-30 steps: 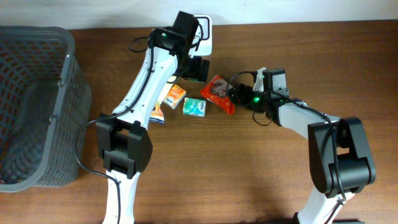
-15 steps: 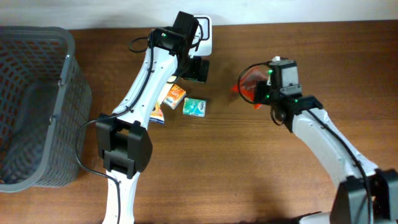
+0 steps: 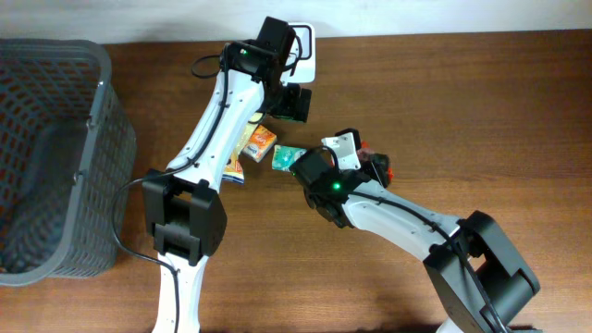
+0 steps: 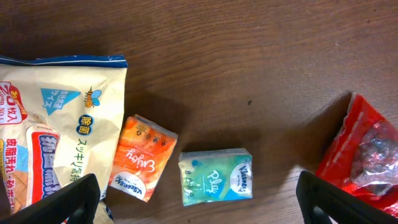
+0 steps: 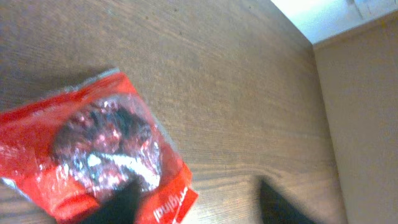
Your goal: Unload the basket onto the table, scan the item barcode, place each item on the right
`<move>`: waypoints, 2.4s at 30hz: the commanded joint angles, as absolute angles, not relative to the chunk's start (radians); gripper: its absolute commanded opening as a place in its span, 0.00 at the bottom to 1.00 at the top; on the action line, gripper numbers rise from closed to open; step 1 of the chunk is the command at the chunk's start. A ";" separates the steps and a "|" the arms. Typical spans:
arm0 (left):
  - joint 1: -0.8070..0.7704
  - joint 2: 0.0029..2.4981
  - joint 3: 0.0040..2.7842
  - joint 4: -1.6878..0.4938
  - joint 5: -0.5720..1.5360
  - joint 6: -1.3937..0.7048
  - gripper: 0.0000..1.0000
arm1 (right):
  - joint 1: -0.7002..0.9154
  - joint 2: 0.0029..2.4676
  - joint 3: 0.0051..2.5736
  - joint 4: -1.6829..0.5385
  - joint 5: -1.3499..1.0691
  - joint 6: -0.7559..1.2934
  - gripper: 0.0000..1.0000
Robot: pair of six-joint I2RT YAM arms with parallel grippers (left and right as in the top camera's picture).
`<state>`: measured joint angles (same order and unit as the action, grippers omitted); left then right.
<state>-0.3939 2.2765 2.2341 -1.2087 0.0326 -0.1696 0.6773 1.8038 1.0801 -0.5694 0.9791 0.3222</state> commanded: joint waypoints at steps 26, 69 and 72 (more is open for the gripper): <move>-0.565 2.443 2.045 -1.062 0.482 -0.040 0.86 | -0.406 1.607 1.404 -0.864 0.194 0.416 0.98; -0.773 2.637 2.437 -1.056 -0.314 -0.005 0.00 | -0.406 1.607 1.405 -0.864 0.194 0.416 0.98; -0.820 2.636 2.519 -1.103 0.023 -0.009 0.09 | -0.406 1.607 1.405 -0.864 0.194 0.416 0.98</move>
<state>-0.7921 2.6263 2.4454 -1.0786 -0.2890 0.0177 -0.4007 1.6150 1.3956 -0.8639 0.1951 0.4179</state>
